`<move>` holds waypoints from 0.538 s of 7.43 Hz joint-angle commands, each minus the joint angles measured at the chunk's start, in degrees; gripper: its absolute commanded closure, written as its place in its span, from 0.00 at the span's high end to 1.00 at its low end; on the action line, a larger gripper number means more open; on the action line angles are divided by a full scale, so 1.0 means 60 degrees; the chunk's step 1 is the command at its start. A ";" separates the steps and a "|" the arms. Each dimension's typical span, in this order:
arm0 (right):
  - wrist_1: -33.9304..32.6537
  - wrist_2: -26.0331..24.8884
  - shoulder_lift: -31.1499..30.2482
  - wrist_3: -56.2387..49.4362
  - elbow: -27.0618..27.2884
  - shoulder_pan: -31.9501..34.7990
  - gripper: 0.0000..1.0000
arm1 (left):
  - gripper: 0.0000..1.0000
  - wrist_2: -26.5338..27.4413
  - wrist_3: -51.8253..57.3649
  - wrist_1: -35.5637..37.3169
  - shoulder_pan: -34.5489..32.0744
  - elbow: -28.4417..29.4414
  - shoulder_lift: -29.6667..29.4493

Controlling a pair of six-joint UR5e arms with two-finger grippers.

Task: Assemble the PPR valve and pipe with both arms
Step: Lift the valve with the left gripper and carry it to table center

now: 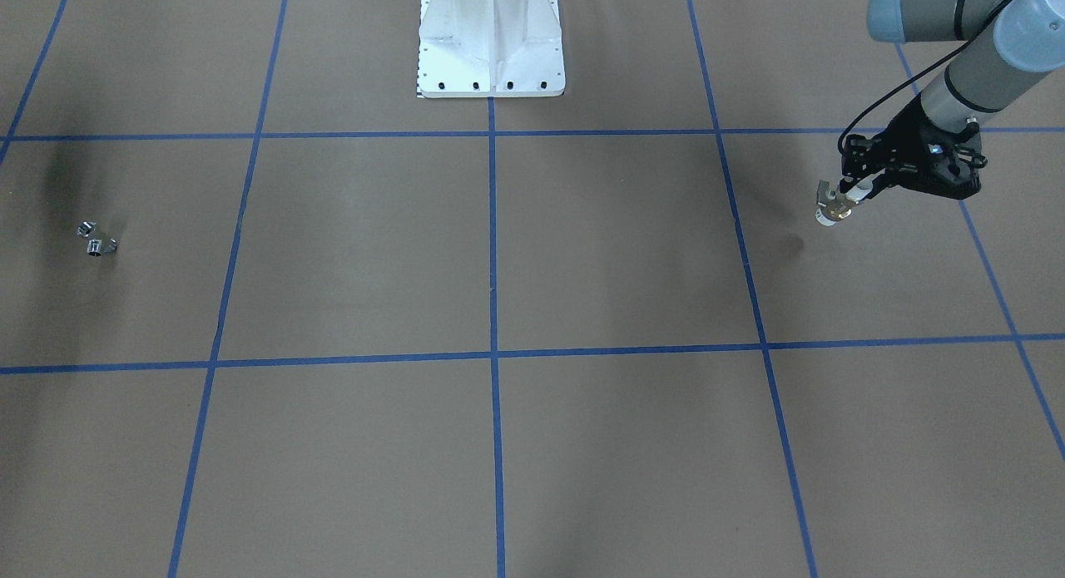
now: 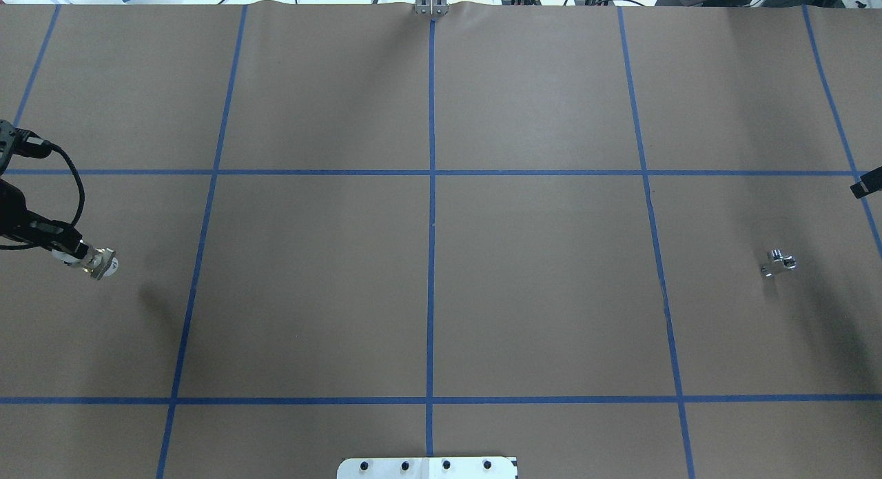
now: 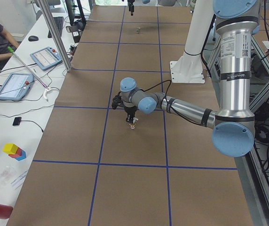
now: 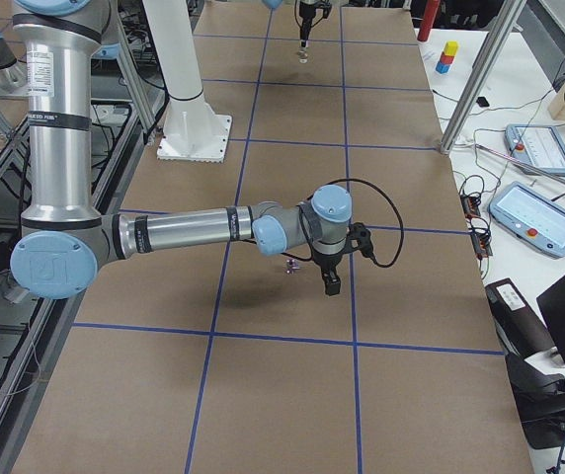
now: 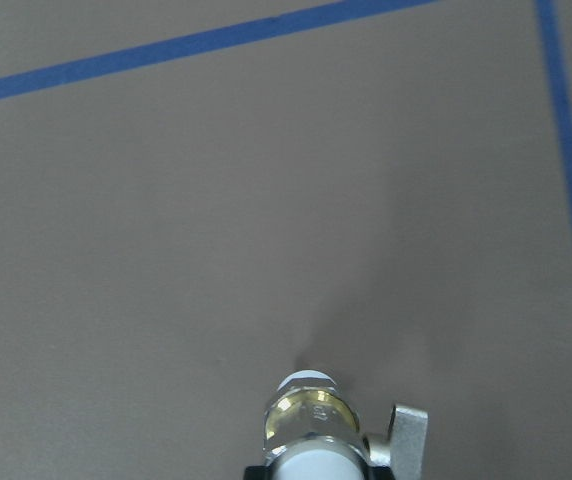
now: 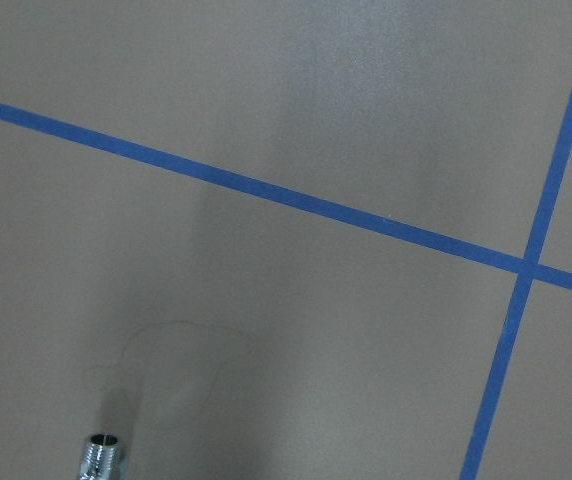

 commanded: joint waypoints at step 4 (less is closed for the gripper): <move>0.0000 0.0011 0.0108 0.0534 0.0050 -0.0088 1.00 | 0.00 0.0881 -0.3829 0.3351 0.1306 -0.0419 -0.4670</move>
